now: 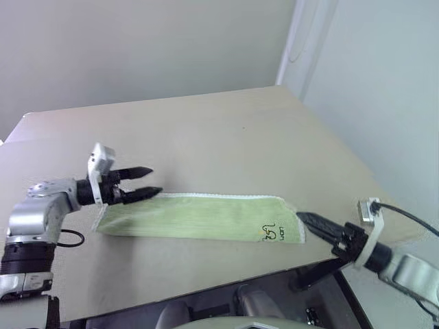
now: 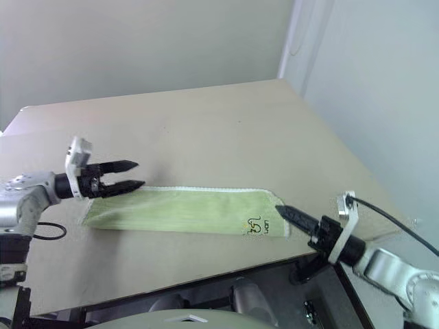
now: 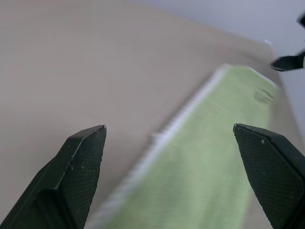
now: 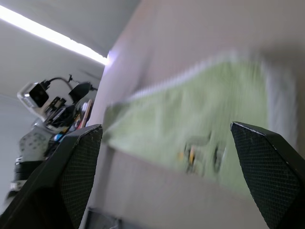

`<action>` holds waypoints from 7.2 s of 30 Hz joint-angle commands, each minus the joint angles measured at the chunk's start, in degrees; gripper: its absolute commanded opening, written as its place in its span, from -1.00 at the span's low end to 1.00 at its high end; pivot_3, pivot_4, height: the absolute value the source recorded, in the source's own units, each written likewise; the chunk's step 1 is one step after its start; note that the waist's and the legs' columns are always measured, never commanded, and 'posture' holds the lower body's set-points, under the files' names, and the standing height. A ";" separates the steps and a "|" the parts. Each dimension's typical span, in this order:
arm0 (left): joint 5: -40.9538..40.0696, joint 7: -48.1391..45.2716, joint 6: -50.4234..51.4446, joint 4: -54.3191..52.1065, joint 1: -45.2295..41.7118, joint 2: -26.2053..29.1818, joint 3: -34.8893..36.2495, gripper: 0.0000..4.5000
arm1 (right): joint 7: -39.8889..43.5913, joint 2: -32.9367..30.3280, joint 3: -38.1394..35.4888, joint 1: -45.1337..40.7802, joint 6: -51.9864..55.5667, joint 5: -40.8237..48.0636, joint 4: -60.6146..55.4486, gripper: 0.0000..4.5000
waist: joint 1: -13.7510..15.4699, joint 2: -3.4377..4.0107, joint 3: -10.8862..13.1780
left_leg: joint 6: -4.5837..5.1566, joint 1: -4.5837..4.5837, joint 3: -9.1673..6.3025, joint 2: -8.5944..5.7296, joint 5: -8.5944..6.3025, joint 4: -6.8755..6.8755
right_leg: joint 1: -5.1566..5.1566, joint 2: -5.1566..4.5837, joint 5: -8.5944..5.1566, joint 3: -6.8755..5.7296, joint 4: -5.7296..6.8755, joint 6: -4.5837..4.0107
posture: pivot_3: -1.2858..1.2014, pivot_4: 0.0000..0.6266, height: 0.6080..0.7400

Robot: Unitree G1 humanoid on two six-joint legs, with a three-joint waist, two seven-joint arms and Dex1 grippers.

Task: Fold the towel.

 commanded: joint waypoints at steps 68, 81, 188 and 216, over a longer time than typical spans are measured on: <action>5.37 -1.84 -8.35 -2.72 3.75 -1.71 -8.54 1.00 | -18.53 1.03 9.09 -1.79 -22.37 4.14 3.65 -0.99 | 0.26 0.21 -0.02 | 0.34 -0.09 0.40 0.20 -0.20 -0.37 | -0.25 -0.10 0.06 0.04 -0.82 0.09 | 0.03 -1.00 1.00; 6.11 -1.28 -8.93 -1.61 2.33 -2.82 -9.00 1.00 | -14.51 -9.50 -1.08 -6.69 -20.58 -2.00 11.94 -0.99 | 0.18 0.32 -0.02 | 0.34 -0.08 0.45 0.16 -0.20 -0.36 | -0.15 -0.08 0.07 0.08 -0.80 0.10 | 0.03 -1.00 1.00; -12.23 20.43 60.86 0.55 2.47 -4.11 0.10 1.00 | 18.05 12.99 36.76 -31.85 -24.83 -67.77 1.69 0.70 | 0.45 1.30 -0.76 | 0.25 0.11 -0.13 -0.88 -0.15 0.00 | -0.02 -0.94 -0.33 -0.09 -0.16 0.66 | 0.03 -1.00 1.00; -16.61 21.61 60.59 1.05 -5.34 1.50 6.10 -0.99 | 27.60 5.07 33.25 -24.88 -24.65 -61.31 -8.85 0.71 | 0.06 0.75 -0.52 | 0.15 -0.03 -0.34 -0.99 -0.10 -0.03 | -0.12 -0.96 -0.43 -0.12 -0.12 0.80 | 0.03 -1.00 1.00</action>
